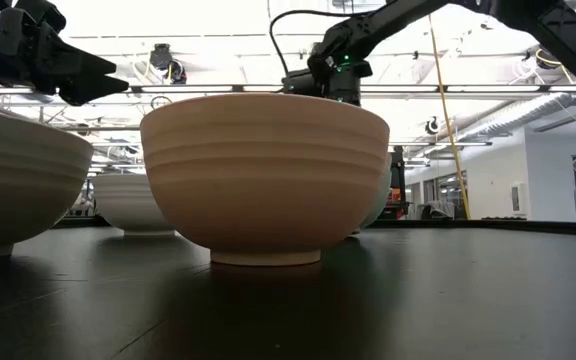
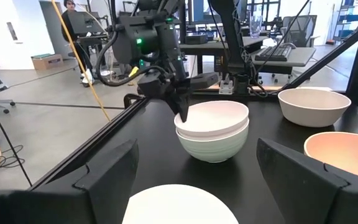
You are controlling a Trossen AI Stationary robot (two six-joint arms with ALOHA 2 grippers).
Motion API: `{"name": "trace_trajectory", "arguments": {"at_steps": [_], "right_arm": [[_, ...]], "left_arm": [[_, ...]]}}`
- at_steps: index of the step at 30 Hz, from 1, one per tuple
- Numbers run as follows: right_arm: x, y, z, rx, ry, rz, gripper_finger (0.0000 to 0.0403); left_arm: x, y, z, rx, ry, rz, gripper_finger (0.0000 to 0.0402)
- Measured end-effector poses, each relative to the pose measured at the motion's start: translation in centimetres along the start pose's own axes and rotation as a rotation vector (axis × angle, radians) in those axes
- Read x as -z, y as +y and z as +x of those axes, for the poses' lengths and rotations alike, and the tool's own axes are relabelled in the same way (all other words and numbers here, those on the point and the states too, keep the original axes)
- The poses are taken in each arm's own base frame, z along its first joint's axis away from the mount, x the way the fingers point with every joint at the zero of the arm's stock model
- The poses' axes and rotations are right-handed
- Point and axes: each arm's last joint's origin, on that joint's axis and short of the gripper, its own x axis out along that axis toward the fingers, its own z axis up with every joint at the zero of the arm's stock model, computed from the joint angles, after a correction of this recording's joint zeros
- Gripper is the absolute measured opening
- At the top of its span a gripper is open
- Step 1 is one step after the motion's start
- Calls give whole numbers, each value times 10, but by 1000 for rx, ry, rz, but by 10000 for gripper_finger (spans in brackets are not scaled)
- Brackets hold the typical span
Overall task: Nest bowls inside each other
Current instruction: Stack the right white bowl on the light green bowl
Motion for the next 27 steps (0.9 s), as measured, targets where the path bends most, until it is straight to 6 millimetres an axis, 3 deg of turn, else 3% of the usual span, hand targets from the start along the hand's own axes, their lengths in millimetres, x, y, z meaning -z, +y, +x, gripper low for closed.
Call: {"name": "trace_trajectory", "arguments": {"at_steps": [8,27], "right_arm": [[-4,3,-4,31,-62,4,1],[1,11,-2,114,6,70,1]], "left_arm": [[1,0,0,0,7,0,328],[1,0,0,1,14,-4,328]]}}
